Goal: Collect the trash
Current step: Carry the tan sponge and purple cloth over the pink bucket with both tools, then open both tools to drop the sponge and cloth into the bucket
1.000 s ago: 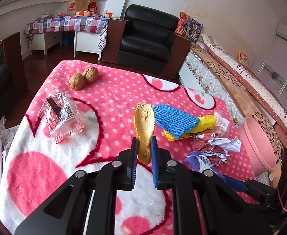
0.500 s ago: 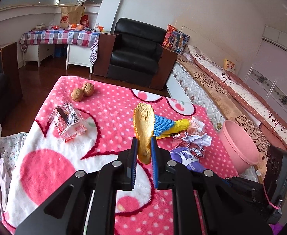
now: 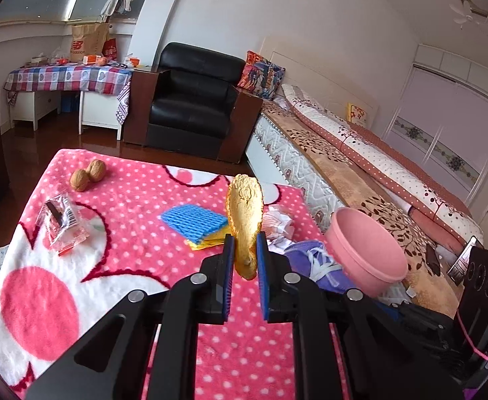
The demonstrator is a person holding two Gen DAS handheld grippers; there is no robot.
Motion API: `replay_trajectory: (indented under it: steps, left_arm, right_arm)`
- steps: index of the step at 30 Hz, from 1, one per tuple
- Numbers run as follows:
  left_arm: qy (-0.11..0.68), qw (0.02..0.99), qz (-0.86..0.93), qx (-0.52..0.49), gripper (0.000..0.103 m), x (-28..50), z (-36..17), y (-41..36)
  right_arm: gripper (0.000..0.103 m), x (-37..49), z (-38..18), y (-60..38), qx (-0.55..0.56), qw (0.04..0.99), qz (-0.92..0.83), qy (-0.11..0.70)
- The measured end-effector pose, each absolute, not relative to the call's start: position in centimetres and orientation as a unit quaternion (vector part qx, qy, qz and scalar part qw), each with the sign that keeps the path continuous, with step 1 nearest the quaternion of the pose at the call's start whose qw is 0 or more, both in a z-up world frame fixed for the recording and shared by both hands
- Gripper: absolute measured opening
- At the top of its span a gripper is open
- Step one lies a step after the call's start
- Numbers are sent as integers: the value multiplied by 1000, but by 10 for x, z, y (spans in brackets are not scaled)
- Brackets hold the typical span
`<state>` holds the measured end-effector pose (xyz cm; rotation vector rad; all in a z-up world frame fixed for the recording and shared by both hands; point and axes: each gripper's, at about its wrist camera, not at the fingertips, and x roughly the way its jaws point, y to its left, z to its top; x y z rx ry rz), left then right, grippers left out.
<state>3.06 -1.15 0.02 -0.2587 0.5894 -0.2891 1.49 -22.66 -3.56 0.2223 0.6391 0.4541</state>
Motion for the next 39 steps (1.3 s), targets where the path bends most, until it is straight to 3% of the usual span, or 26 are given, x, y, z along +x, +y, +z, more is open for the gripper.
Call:
replay_trajectory:
  steps: [18,36,39]
  left_arm:
    - [307,912,-263,-71,13,78,2,-160]
    - [372,878,-300,-25,13,120,-40,-251]
    - [385,872,-300,-25,17,124,-44,-254]
  right_arm:
    - [15,45,-36,-389,183,938,21,295]
    - [15,77,-76,-434,199,924,-22,324]
    - [21,80,-79,-436,203,923,-25,326]
